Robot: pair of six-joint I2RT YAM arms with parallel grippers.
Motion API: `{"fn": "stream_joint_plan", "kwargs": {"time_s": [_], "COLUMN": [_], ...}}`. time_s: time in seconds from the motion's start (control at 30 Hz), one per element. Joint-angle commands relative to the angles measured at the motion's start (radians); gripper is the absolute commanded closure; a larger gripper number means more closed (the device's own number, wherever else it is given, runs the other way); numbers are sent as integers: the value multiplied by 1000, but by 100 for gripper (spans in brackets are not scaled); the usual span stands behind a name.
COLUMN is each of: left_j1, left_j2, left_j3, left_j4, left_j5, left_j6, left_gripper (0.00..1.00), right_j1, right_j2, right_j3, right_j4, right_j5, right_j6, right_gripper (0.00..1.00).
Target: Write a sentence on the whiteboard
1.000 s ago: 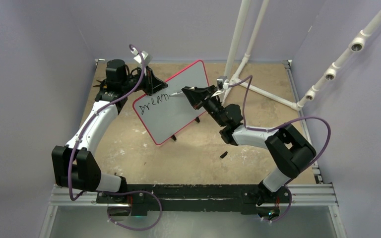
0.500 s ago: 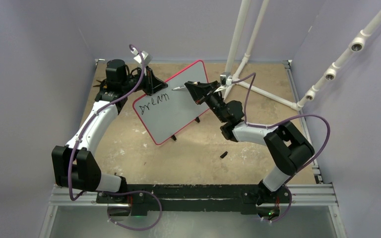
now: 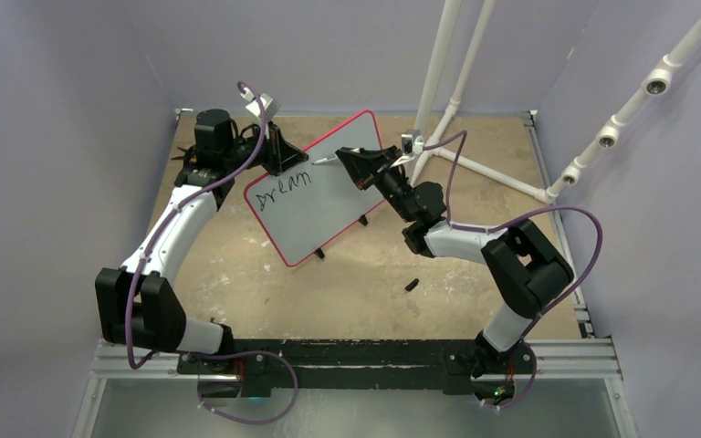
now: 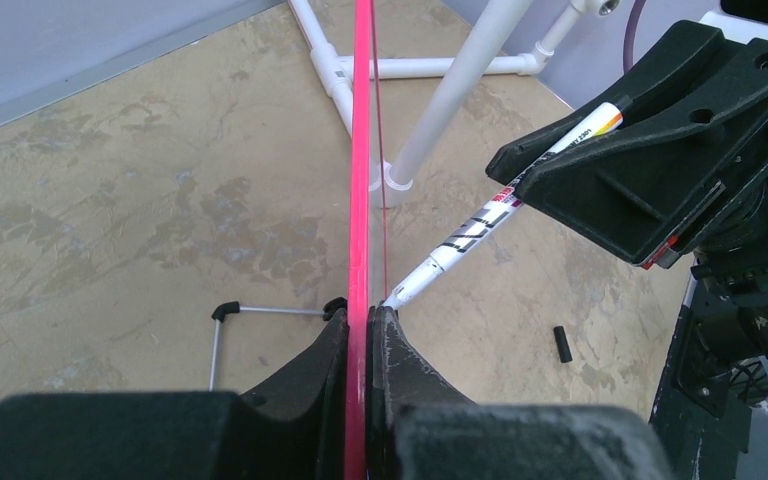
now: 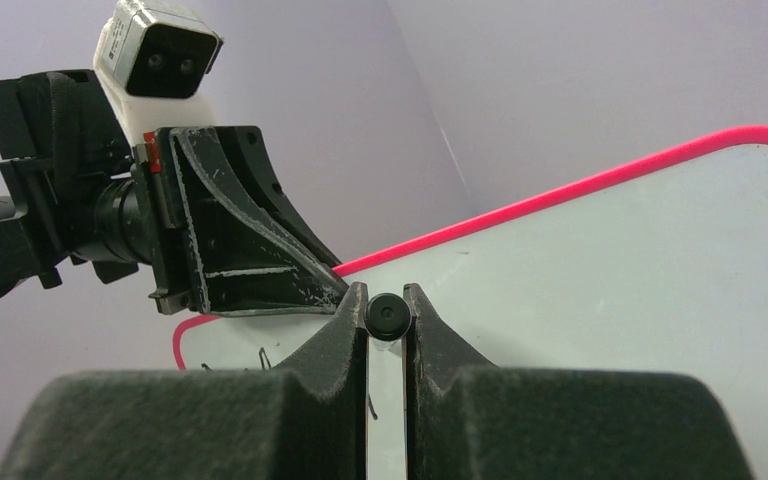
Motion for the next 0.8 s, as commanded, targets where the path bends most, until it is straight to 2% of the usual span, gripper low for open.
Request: {"fn": "stream_joint_plan", "kwargs": {"time_s": [0.0,0.77], "left_j1": [-26,-26], "left_j2": [48,54], "left_j3": [-40,-39], "left_j4": [-113,-113], "left_j5": [59,58], "left_j6": [9,9], "left_gripper": [100,100], "right_j1": [-1,0], "right_j2": [11,29], "right_j3": [39,-13], "right_j4": [22,32], "right_j5": [-14,-22], "right_j6": [0,33], "right_gripper": [100,100]}}
